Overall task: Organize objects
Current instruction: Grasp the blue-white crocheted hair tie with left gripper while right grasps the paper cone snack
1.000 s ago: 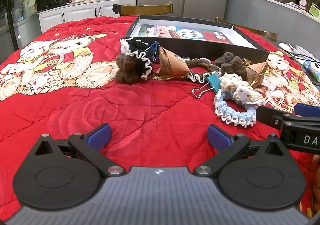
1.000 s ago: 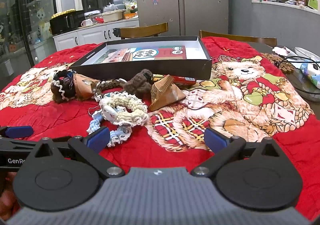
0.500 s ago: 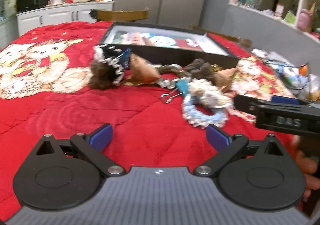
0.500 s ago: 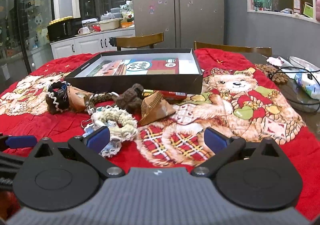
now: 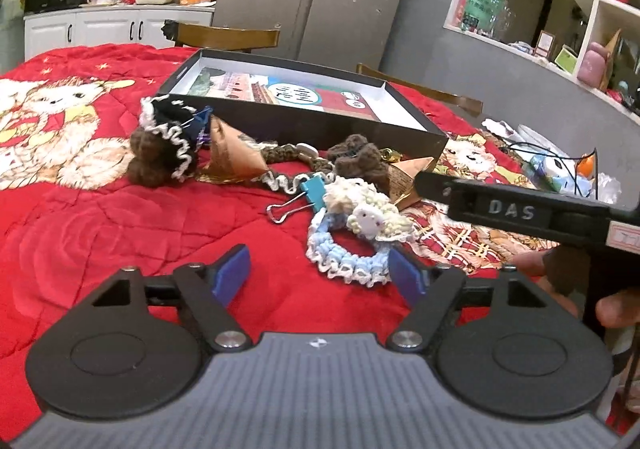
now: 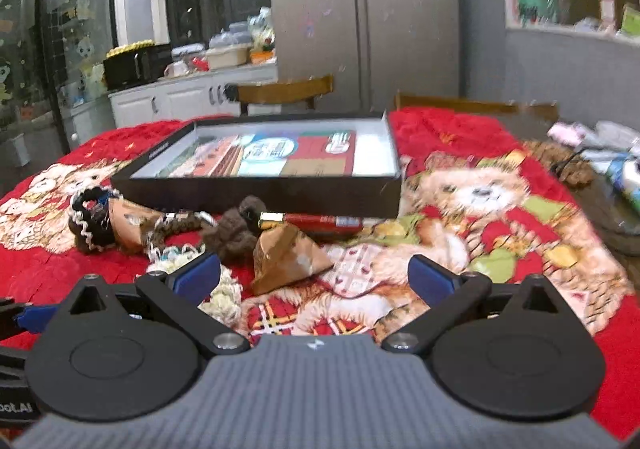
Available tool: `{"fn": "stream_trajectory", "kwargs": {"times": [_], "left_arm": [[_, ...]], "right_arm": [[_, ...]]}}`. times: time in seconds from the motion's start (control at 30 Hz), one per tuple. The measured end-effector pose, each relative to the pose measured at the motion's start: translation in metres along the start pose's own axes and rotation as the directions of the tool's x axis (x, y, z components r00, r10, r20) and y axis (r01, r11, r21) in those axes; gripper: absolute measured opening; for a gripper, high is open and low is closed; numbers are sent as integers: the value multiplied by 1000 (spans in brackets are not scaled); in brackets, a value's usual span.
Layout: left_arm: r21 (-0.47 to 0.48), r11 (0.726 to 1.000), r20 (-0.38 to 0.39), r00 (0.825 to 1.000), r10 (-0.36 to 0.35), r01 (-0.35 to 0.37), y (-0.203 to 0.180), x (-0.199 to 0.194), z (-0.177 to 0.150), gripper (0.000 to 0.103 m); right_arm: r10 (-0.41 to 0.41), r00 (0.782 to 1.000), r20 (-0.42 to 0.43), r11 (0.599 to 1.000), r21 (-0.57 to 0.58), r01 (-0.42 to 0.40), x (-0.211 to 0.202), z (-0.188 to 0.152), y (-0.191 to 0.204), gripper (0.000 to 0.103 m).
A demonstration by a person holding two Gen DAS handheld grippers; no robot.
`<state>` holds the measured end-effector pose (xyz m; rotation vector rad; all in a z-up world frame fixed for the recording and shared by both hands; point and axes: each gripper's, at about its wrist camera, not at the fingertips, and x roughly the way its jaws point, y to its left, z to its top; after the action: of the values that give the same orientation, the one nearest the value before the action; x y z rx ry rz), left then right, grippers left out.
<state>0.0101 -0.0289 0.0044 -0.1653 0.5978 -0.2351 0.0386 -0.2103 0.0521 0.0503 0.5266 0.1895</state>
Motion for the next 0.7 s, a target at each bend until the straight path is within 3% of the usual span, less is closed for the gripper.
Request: {"fn": "stream_trajectory", "kwargs": {"times": [0.1, 0.2, 0.3, 0.43, 0.6, 0.7], "left_arm": [[21, 1000, -3, 1000, 4, -4, -7, 7, 2, 72], [27, 1000, -27, 1000, 14, -13, -11, 18, 4, 65], [27, 998, -19, 998, 52, -51, -15, 25, 6, 51], [5, 999, -19, 999, 48, -48, -11, 28, 7, 49], [1, 999, -18, 999, 45, -45, -9, 28, 7, 49], [7, 999, -20, 999, 45, -44, -9, 28, 7, 28]], "right_arm": [[66, 997, -31, 997, 42, -65, 11, 2, -8, 99], [83, 996, -28, 996, 47, -81, 23, 8, -10, 95], [81, 996, -30, 996, 27, -81, 33, 11, -9, 90], [94, 990, -102, 995, 30, -91, 48, 11, -5, 76], [88, 991, -102, 996, 38, -84, 49, 10, -6, 65], [88, 991, -96, 995, 61, -83, 49, 9, -9, 62]]}}
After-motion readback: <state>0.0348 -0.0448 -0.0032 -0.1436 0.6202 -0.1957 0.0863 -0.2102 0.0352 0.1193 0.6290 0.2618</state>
